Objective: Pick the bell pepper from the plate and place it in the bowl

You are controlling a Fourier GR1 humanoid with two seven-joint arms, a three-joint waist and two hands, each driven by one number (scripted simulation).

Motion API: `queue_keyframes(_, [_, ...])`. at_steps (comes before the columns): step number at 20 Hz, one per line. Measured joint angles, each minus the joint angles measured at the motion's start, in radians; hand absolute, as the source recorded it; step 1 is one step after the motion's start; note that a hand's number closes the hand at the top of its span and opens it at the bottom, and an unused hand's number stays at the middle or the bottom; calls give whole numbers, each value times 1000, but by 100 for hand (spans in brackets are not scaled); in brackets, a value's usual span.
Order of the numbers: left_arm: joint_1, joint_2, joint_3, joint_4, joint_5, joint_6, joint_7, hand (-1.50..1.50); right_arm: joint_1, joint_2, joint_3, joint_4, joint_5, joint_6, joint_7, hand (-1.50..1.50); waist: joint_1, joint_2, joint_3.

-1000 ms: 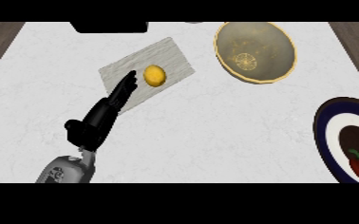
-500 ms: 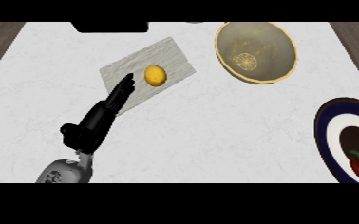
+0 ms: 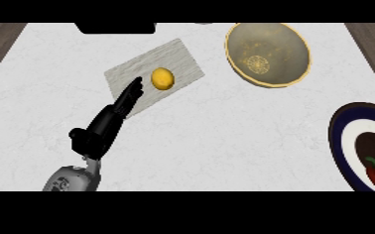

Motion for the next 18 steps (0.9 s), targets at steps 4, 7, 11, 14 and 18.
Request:
queue_keyframes(4, [-2,1,33,-23,12,-30,19,0,-23,12,-7,75,52,-15,-58,-150,1,0,0])
queue_keyframes(7, [15,-12,30,-33,-8,-39,16,0,-43,31,-7,115,90,-27,-88,-150,1,0,0])
queue_keyframes(11, [0,-35,36,-28,-29,-37,22,0,-79,63,-2,179,121,-49,-133,150,2,0,0])
queue_keyframes(14, [2,-40,42,-34,-29,-44,32,0,-114,73,6,224,139,-89,-193,150,3,0,-1])
queue_keyframes(18, [20,-40,50,-49,-35,-58,34,0,-137,97,-1,241,165,-140,-225,150,2,-1,-2])
